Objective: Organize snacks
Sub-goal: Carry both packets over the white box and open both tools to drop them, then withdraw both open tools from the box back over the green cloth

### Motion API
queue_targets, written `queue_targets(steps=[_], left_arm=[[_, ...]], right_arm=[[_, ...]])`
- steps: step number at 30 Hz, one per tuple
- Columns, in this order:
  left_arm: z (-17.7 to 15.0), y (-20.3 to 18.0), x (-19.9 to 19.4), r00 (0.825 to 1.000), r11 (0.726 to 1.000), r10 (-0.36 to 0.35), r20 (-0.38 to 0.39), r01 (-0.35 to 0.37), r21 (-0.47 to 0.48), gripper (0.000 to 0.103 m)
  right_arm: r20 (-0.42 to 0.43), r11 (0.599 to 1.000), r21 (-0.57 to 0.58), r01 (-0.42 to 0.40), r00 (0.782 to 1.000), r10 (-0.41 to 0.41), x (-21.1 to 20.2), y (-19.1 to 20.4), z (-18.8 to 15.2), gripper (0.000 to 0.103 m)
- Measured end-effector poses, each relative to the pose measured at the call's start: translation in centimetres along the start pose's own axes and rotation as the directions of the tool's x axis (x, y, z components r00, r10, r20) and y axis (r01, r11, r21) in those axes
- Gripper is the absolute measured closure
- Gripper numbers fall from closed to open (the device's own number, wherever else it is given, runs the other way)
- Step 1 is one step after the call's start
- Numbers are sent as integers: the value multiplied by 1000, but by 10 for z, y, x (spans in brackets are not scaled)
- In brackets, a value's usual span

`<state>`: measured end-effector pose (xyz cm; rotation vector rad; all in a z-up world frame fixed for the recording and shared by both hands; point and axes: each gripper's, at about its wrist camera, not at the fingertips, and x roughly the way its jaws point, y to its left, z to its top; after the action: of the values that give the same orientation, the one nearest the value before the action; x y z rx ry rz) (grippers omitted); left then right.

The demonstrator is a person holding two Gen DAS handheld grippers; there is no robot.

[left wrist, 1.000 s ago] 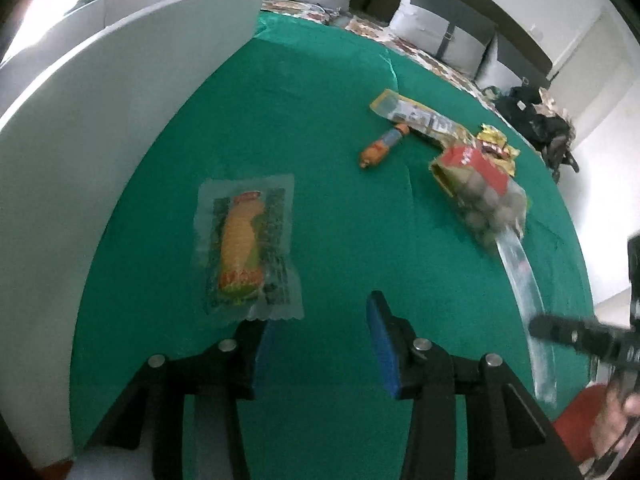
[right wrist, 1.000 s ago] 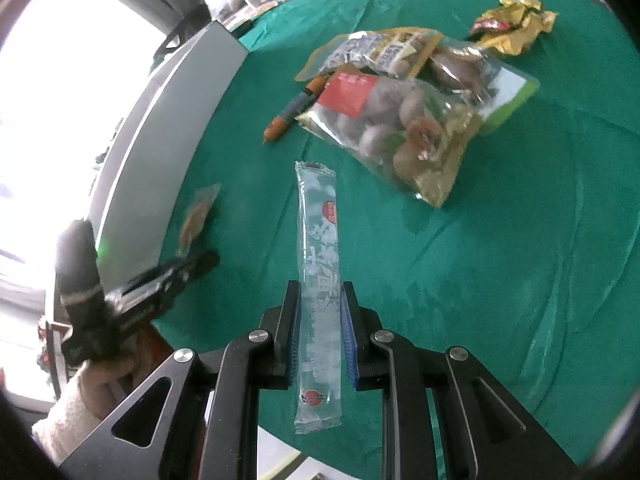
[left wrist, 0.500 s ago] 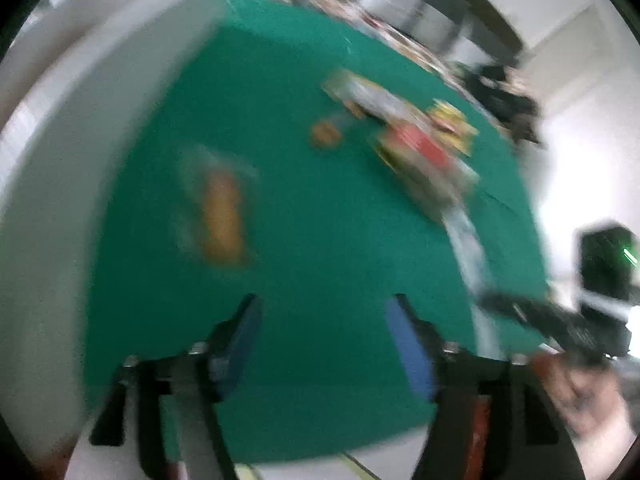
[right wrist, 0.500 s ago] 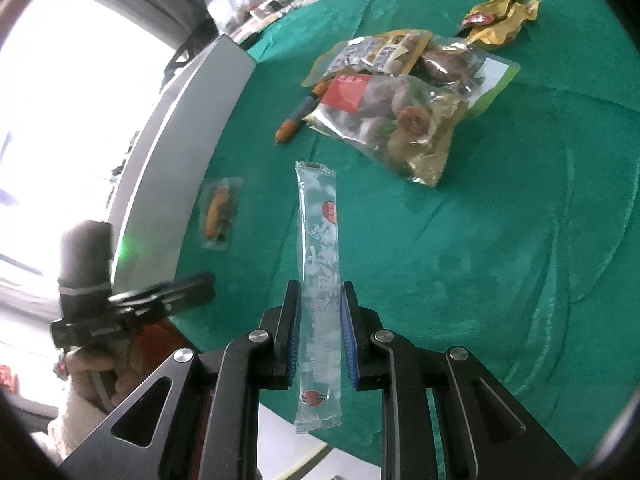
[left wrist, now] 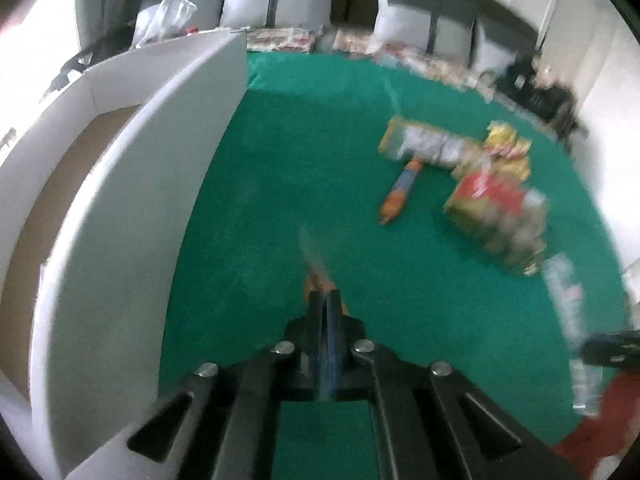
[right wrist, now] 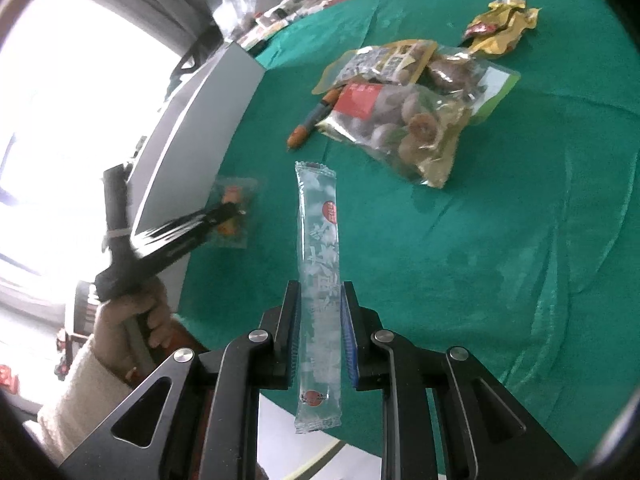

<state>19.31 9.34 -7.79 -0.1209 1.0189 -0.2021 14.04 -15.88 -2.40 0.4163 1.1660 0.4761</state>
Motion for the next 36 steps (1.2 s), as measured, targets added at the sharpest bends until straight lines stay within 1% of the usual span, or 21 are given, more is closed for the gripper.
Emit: queue_targets(steps=[2,4,8,10,12,15,17,18,20,23,24,25,26,27,29,31,32,33,34,35,36], left_arm=[[-1,3,-9,998,997,-64,15,65,-41,103],[-3,2,-16,997,996,-78,23,79,-43,103],[-8,-4,-12,994,993,-103,28,105,-55,103],[-12,1,-23,990,987,-136,45,139,-75,103],[-11,9,-44,982,979,-173,81,181,-98,103],[0,25,-83,960,957,-228,165,252,-142,103],[10,42,-110,943,944,-245,224,285,-169,103],[15,52,-125,938,942,-237,254,286,-177,103],[24,76,-152,931,943,-208,302,272,-192,103],[33,116,-181,935,955,-110,336,193,-225,103],[33,134,-188,942,961,-53,333,139,-240,103],[33,147,-191,945,962,-12,326,100,-256,103],[33,160,-191,948,961,33,316,57,-271,103],[31,174,-189,951,959,85,298,3,-283,103],[27,193,-180,955,953,152,255,-73,-295,102],[20,204,-168,958,941,196,209,-124,-315,101],[15,210,-161,958,932,223,181,-156,-326,94],[10,214,-159,957,928,238,166,-174,-331,78],[5,217,-155,953,920,263,150,-201,-336,65],[1,218,-155,946,911,290,147,-226,-345,39],[-5,217,-156,939,905,308,155,-239,-352,25]], right_arm=[[4,1000,10,15,1000,-15,1,1,3,83],[6,1000,16,15,1000,-15,4,6,8,83],[21,1000,2,17,1000,-17,9,20,21,83],[30,1000,-3,10,1000,-10,11,29,26,83],[35,1000,-15,4,999,-3,10,38,31,83],[36,999,-40,-1,999,3,11,54,40,83],[36,998,-55,-23,999,25,12,70,49,83],[36,998,-61,-34,999,36,14,78,53,83],[33,993,-90,-76,996,79,19,106,66,83],[25,978,-143,-153,987,158,29,157,81,83],[19,972,-157,-177,983,182,33,173,84,83],[6,961,-174,-216,975,220,42,197,87,83],[-6,953,-184,-240,970,243,49,211,89,83],[-22,943,-196,-270,962,271,61,230,91,83],[-38,932,-219,-289,957,288,76,254,90,83],[-61,924,-235,-300,954,294,103,279,89,82],[-68,925,-230,-301,953,294,112,285,88,76],[-71,930,-222,-293,956,285,120,288,88,74],[-71,936,-204,-287,958,278,130,289,88,58],[-65,940,-193,-281,960,274,134,286,89,49],[-51,944,-183,-274,962,269,134,281,88,49]])
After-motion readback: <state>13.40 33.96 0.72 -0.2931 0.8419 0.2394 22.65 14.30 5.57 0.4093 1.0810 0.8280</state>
